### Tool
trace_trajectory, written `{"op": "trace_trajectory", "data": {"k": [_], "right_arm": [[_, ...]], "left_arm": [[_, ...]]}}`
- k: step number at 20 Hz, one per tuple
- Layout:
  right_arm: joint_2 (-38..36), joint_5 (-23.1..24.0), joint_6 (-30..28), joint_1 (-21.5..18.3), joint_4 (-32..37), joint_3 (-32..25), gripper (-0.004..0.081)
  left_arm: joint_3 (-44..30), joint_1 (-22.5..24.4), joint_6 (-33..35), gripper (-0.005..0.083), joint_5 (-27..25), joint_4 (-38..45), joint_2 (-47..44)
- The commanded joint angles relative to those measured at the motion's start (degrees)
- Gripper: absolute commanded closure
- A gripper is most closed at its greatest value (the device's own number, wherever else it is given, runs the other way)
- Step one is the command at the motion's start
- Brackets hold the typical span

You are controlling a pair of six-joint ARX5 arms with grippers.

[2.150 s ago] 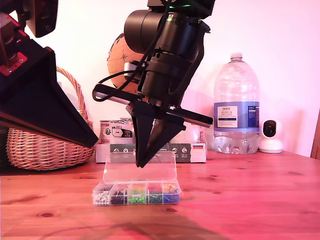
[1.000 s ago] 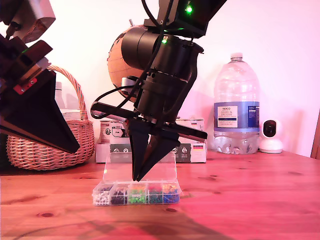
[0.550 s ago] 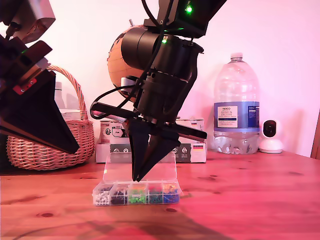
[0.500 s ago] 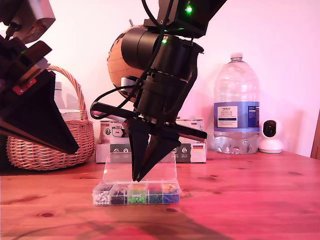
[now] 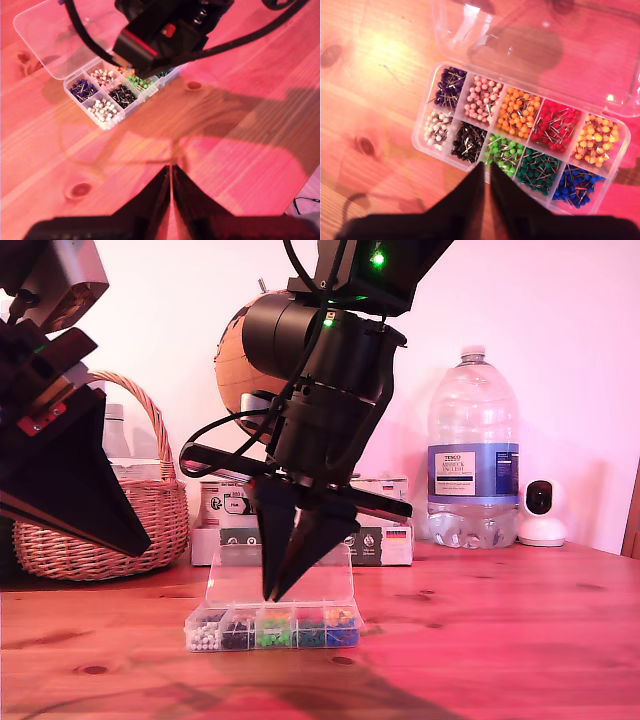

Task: Sort the loose pins on the table into their correct compartments

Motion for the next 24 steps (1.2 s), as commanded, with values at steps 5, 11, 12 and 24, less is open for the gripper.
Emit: {"op": "trace_trajectory", "data": {"k": [5, 11, 12, 24], "right_arm": [[-4.4, 3.1, -4.2, 1.0, -0.5, 0.8, 0.0783], [-16.1, 15.6, -9.1, 5.6, -1.4, 0.7, 0.0783], [-17.9, 17.1, -9.8, 6.1, -1.2, 0.6, 0.0783], [-44.3, 20.9, -16.2, -4.5, 21.3, -23.3, 0.0783]], "left_arm": [[-0.5, -0.1, 1.0, 0.0793, -0.2, 2.3, 0.5], [-0.5, 3.5, 1.4, 0.0793, -0.1, 6.4, 0.2], [-0.5, 4.4, 1.4, 0.0793, 0.3, 7.2, -0.3], [-0.5, 14.3, 2.9, 0.0793, 2.8, 12.7, -16.9]]}}
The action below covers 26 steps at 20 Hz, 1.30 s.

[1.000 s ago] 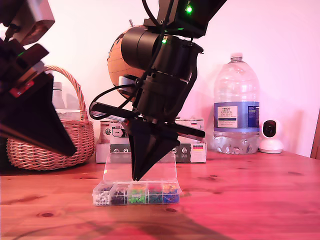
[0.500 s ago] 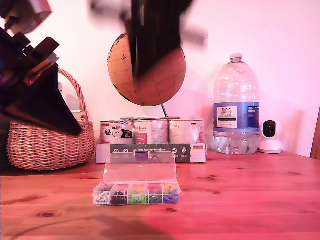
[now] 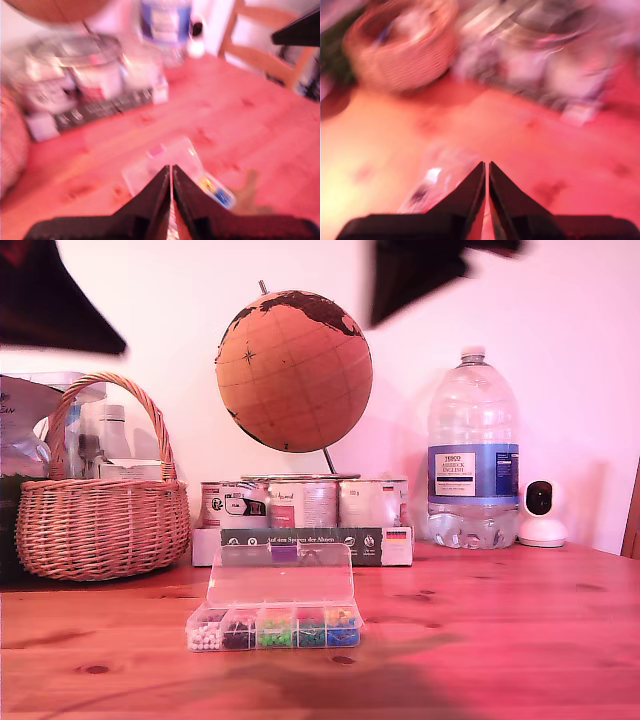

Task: Sort the loose pins on the table into their correct compartments

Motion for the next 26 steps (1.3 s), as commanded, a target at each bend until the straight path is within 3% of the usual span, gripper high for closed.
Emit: {"op": "trace_trajectory", "data": {"k": [1, 6, 12, 17, 26], "right_arm": [[-3.7, -1.7, -1.2, -2.3, 3.2, -3.6, 0.0783], [-12.6, -11.7, -6.4, -9.3, 8.4, -12.7, 0.0783], [-26.2, -13.6, -8.7, -9.4, 11.6, -24.2, 0.0783], [-33.9, -13.6, -8.9, -9.4, 3.6, -25.1, 0.0783], [-34.0, -13.6, -8.9, -9.4, -4.5, -25.1, 0.0783]], "left_arm": [[-0.5, 1.2, 0.3, 0.0793, 0.2, 0.5, -0.4], [-0.5, 3.8, 0.5, 0.0793, 4.0, 1.8, -0.7], [-0.5, 4.2, -0.3, 0.0793, 6.1, 2.1, -1.1], [-0.4, 4.0, -0.7, 0.0793, 6.1, -1.0, -4.0], [-0.4, 4.0, -0.6, 0.0793, 6.0, -10.5, -4.0]]}}
